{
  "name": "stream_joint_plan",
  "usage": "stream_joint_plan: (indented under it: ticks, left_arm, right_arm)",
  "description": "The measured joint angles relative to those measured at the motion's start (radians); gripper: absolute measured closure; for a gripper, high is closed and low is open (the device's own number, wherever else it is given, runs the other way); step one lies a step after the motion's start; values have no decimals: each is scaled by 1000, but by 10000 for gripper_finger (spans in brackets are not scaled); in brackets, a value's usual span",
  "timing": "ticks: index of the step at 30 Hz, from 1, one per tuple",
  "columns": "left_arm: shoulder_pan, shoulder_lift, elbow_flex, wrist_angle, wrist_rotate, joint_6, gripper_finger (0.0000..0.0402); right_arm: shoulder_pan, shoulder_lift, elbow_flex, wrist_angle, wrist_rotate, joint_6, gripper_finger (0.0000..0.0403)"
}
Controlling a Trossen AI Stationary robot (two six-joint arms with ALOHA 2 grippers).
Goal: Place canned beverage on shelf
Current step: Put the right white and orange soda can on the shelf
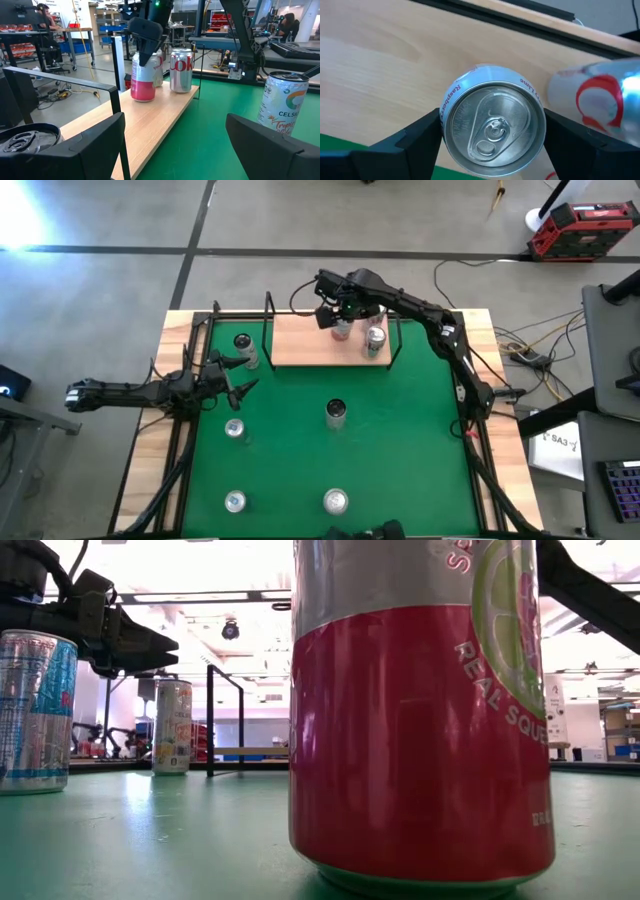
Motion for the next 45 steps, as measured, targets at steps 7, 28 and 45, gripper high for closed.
stream_joint_plan:
  ticks: [7,28,45]
  left_arm:
    - [0,0,0,0,0,0,70]
    - [0,0,0,0,0,0,70]
    - [0,0,0,0,0,0,70]
  right_arm:
    - [-15,0,0,0,27,-70,113]
    - [-42,0,0,19,41,-178,112]
    - [-39,-2,-20,31,41,-178,111]
